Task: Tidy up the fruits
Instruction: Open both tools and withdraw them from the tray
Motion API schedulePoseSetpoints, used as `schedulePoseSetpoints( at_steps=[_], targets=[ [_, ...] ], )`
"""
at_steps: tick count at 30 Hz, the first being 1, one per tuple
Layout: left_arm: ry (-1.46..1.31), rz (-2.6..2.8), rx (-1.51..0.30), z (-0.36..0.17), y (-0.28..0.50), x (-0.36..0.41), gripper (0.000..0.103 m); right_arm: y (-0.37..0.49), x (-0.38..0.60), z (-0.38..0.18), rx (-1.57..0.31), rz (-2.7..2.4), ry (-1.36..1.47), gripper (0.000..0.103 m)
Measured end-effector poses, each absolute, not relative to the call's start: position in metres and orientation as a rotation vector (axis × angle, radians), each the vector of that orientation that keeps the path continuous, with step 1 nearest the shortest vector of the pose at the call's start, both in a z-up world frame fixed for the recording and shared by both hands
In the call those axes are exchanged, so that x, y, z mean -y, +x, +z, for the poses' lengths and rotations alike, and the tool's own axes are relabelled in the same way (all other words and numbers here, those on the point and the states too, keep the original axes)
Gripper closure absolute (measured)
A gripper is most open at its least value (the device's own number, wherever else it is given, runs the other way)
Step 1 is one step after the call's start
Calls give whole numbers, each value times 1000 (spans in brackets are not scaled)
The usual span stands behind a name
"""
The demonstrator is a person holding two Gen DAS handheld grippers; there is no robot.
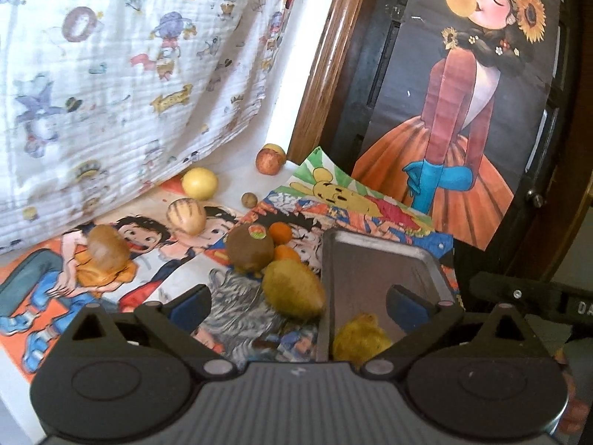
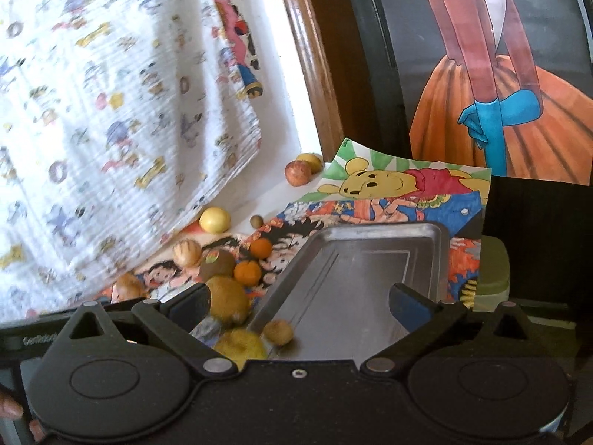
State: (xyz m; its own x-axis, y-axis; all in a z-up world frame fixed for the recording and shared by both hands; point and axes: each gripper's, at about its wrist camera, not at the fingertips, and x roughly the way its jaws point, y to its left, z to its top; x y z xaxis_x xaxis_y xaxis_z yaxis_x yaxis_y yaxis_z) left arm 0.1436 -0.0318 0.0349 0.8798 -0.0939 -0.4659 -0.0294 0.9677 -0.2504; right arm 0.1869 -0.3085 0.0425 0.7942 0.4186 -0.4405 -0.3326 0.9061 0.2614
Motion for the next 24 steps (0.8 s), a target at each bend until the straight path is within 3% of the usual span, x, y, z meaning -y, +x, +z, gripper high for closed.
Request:
schedulePoseSetpoints(
  at_steps=[24],
  targets=[
    [-197, 16, -600, 3, 73, -12, 0, 94, 262, -6, -719, 348, 133, 1]
  ],
)
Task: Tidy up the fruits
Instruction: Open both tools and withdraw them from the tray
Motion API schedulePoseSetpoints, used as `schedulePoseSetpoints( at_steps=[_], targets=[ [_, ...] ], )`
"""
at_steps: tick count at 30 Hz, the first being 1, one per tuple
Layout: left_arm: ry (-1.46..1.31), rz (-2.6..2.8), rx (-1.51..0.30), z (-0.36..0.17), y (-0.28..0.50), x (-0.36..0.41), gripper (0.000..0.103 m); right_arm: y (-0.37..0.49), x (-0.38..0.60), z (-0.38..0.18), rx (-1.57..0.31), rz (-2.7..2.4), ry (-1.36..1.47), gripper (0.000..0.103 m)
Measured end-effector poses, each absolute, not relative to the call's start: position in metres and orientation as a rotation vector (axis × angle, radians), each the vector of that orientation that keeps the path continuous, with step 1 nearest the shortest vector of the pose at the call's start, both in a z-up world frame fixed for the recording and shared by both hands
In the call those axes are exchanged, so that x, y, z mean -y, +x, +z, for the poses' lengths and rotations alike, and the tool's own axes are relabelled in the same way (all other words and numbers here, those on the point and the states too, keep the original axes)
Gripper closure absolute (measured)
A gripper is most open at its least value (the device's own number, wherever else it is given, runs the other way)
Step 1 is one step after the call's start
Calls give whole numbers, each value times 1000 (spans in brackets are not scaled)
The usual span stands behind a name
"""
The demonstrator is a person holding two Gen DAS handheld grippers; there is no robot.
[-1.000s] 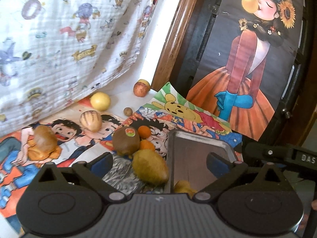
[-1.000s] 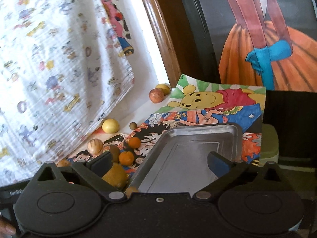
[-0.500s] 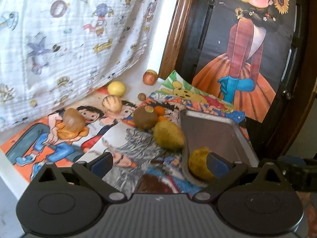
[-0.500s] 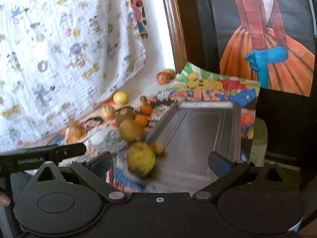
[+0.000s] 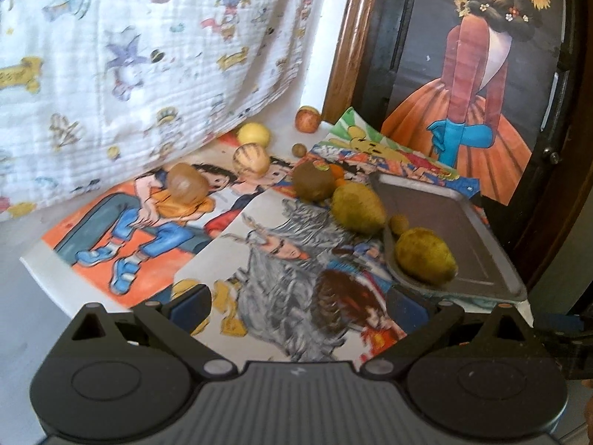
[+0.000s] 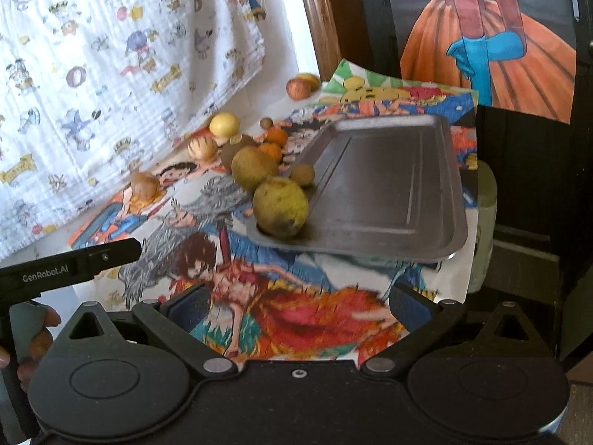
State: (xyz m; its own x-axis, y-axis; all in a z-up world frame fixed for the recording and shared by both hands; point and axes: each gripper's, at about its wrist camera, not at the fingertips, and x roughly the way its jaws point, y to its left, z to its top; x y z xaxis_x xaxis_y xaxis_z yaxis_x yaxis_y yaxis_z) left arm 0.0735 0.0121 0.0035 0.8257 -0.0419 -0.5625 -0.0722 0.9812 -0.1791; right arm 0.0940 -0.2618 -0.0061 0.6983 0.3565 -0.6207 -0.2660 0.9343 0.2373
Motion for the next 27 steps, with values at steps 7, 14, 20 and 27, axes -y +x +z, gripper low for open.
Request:
schedulePoseSetpoints(
  at_steps=[7, 14, 20, 27],
  targets=[
    [-188, 57, -661, -5, 67, -26, 0, 91, 249, -13, -780, 376, 115, 1],
    [-253, 105, -707, -9, 68, -56, 0, 102, 226, -4, -816, 460, 79, 1],
    [-294, 137, -712, -6, 76, -77, 0, 123, 194, 11, -812, 533, 40, 1],
    [-283, 171, -693, 1, 107, -95, 0, 160, 164, 29, -750, 573, -34, 1]
  ],
)
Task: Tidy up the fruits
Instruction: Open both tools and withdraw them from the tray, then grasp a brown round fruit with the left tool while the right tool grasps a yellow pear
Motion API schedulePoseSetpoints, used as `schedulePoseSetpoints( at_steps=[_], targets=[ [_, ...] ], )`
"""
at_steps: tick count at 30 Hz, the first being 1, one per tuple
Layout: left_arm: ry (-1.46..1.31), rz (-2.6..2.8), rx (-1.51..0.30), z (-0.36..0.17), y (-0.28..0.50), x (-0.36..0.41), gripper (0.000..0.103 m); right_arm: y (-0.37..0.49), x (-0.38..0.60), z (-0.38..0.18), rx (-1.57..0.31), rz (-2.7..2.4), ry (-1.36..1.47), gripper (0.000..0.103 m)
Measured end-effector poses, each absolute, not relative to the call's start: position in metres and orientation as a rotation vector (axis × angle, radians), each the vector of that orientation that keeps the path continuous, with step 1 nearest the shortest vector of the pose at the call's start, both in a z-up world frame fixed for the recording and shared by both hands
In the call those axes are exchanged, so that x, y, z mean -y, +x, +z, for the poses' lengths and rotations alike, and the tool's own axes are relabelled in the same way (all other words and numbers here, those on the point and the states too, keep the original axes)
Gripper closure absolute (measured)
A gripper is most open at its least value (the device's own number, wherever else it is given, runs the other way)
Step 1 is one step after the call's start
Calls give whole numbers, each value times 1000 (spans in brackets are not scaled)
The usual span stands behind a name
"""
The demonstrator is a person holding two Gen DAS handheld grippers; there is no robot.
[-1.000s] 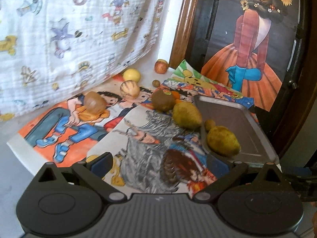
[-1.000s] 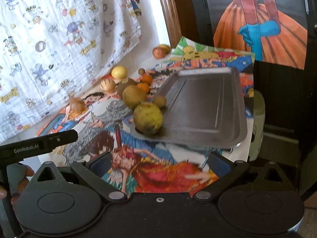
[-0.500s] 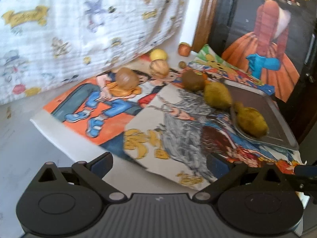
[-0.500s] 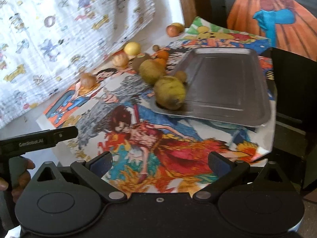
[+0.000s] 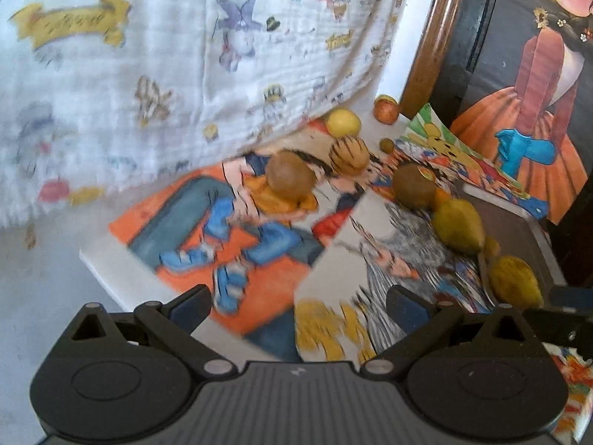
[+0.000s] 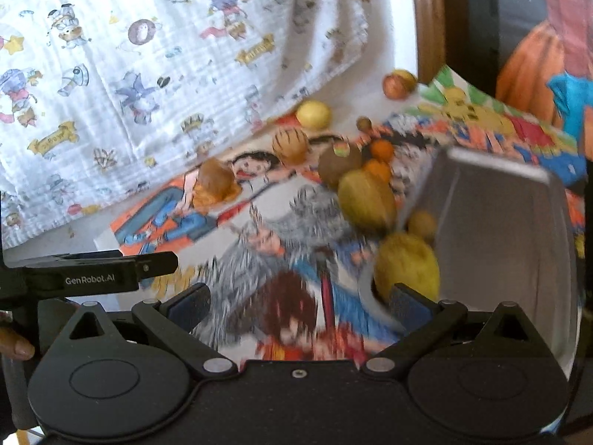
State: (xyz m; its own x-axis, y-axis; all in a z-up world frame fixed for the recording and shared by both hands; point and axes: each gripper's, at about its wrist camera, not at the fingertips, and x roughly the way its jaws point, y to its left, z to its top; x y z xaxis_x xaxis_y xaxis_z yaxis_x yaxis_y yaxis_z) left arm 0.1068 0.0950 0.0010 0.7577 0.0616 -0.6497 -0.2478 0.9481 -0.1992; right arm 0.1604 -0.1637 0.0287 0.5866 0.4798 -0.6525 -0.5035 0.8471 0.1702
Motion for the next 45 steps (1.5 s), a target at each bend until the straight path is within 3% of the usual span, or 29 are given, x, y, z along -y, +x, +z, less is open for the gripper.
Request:
schedulePoseSetpoints(
  at_steps=[16, 22, 26, 32, 36, 42, 45],
  targets=[
    [-128, 154, -662, -9, 212, -116, 0, 270, 127, 9, -704, 512, -211, 1],
    [-161, 142, -698, -21, 239, -121, 1, 289, 128, -11, -754, 540, -188, 15],
    [-143, 131, -684, -24, 244, -119, 1, 292, 126, -17, -757, 556, -165, 16],
    [-122, 110, -667, -25, 248, -118, 15, 293, 126, -19, -756, 549, -170, 23],
    [-111, 115, -652, -26, 246, -117, 28, 293, 124, -23, -761, 513, -204, 37],
    [-112, 141, -644, -24, 245, -116, 45, 292, 124, -23, -745, 496, -223, 44],
    [-104, 146, -643, -24, 244, -116, 49, 292, 125, -24, -743, 500, -218, 44]
  ],
)
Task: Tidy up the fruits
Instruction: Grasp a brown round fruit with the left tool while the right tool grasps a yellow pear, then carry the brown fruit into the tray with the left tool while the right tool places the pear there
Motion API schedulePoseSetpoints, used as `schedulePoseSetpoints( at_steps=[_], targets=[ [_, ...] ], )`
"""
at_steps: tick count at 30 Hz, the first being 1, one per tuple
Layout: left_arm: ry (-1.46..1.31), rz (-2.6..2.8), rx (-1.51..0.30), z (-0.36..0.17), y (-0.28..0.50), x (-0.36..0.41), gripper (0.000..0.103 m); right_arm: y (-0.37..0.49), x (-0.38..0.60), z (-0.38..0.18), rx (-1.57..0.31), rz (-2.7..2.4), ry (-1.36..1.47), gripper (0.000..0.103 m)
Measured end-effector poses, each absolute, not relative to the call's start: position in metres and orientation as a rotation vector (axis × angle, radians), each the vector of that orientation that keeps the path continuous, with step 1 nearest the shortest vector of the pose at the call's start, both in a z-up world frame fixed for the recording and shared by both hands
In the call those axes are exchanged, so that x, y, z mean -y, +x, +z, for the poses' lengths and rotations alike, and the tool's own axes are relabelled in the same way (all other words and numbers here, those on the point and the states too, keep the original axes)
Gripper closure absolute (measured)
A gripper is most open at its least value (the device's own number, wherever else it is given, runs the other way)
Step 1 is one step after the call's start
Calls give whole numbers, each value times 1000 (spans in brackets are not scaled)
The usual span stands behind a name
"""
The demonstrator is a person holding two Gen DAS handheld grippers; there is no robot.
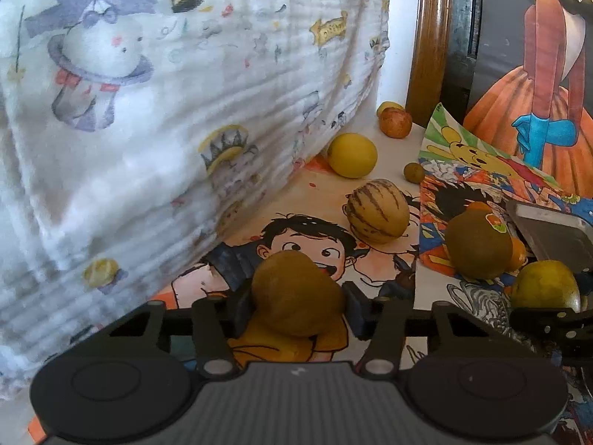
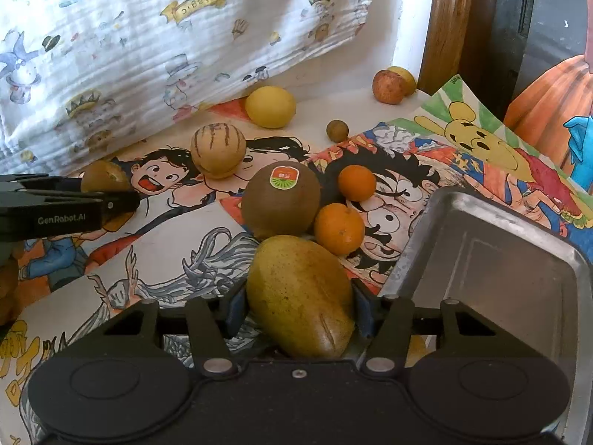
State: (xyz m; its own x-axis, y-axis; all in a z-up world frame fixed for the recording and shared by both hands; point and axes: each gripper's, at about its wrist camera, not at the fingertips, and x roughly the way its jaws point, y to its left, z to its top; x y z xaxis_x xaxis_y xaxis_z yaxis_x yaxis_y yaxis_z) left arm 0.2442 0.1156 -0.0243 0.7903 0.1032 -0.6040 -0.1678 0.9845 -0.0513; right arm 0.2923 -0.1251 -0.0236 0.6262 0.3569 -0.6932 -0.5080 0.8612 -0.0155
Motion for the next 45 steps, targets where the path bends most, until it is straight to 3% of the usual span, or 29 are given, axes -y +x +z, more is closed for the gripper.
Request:
schedulePoseSetpoints(
  at_steps=[27, 45],
  targets=[
    [-171, 18, -669, -6, 199, -65, 52, 260, 146, -17, -757, 725, 7, 45],
    [-188, -110, -605, 18, 238, 25, 52, 272, 287, 13, -606, 510, 104, 45]
  ],
)
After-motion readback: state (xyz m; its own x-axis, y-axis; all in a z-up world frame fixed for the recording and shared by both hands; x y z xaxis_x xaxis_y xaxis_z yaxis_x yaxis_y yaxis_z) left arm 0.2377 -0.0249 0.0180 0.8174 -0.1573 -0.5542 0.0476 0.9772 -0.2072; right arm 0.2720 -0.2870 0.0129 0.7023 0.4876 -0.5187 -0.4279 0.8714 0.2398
